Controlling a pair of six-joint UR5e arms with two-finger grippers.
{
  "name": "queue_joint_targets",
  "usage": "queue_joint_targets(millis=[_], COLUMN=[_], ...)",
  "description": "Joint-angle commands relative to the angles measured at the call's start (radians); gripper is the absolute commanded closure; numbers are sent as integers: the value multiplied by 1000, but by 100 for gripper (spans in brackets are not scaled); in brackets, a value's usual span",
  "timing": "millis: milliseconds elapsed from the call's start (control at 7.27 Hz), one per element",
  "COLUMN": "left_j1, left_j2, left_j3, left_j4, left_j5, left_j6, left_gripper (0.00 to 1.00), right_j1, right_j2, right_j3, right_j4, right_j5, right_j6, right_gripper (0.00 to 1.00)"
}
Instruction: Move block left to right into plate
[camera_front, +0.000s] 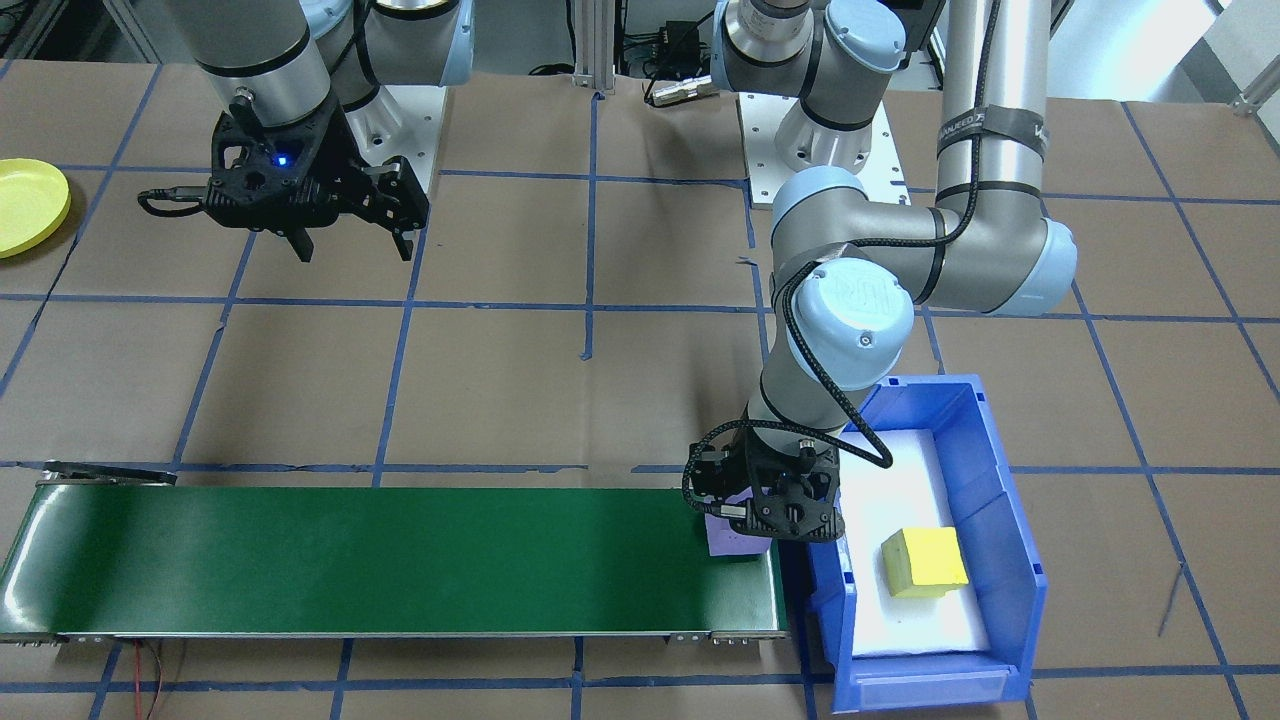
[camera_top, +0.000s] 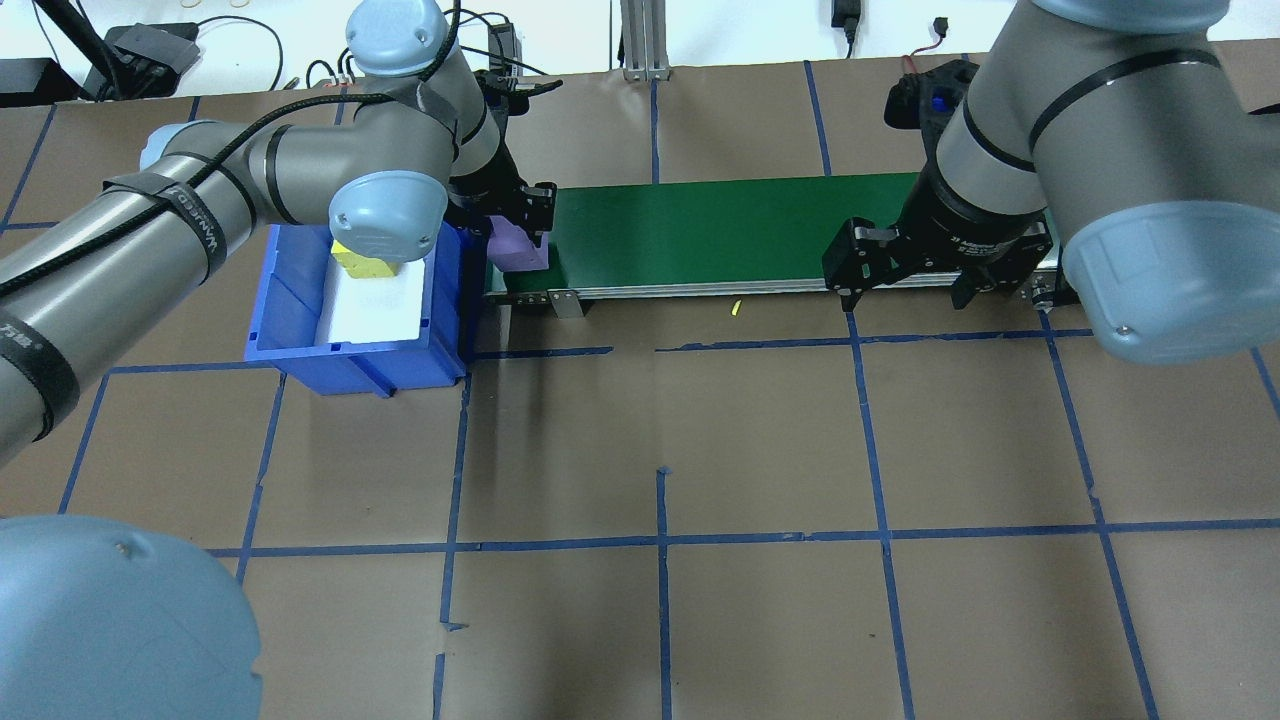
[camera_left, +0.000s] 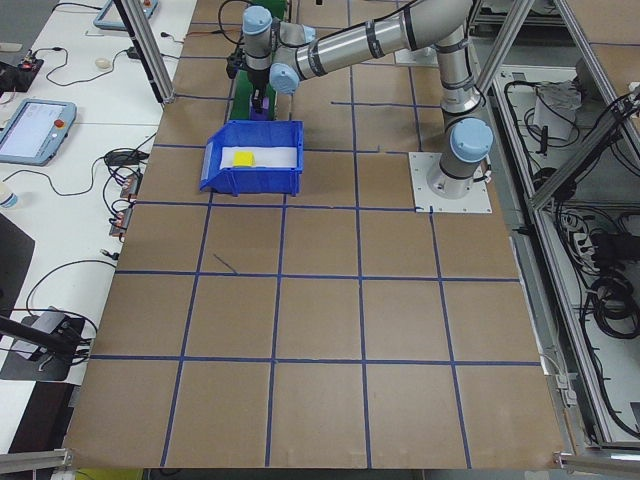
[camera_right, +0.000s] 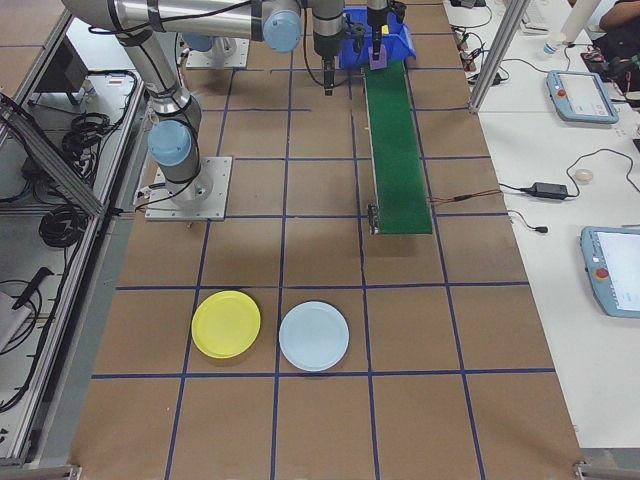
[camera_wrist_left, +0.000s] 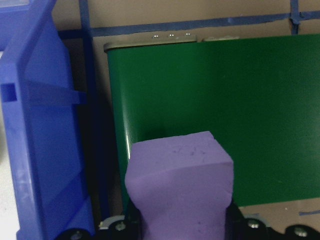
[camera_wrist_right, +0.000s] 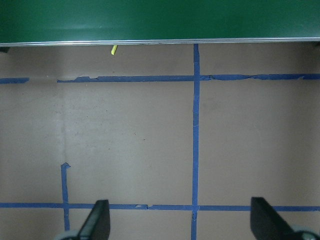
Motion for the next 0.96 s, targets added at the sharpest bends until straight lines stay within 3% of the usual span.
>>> queue_joint_targets(millis=[0, 413, 825], left_j1=[0, 6, 67], left_j2=[-5, 47, 77], left_j3=[0, 40, 64], left_j4=[24, 21, -53], left_j5=[0, 7, 16], left_j6=[5, 0, -32], left_gripper=[14, 0, 0], right_j1=[0, 0, 0], right_j2=[0, 0, 0], right_j3=[0, 0, 0], right_j4=[0, 0, 0], right_j5=[0, 0, 0], right_j6=[0, 0, 0], right_gripper=[0, 0, 0])
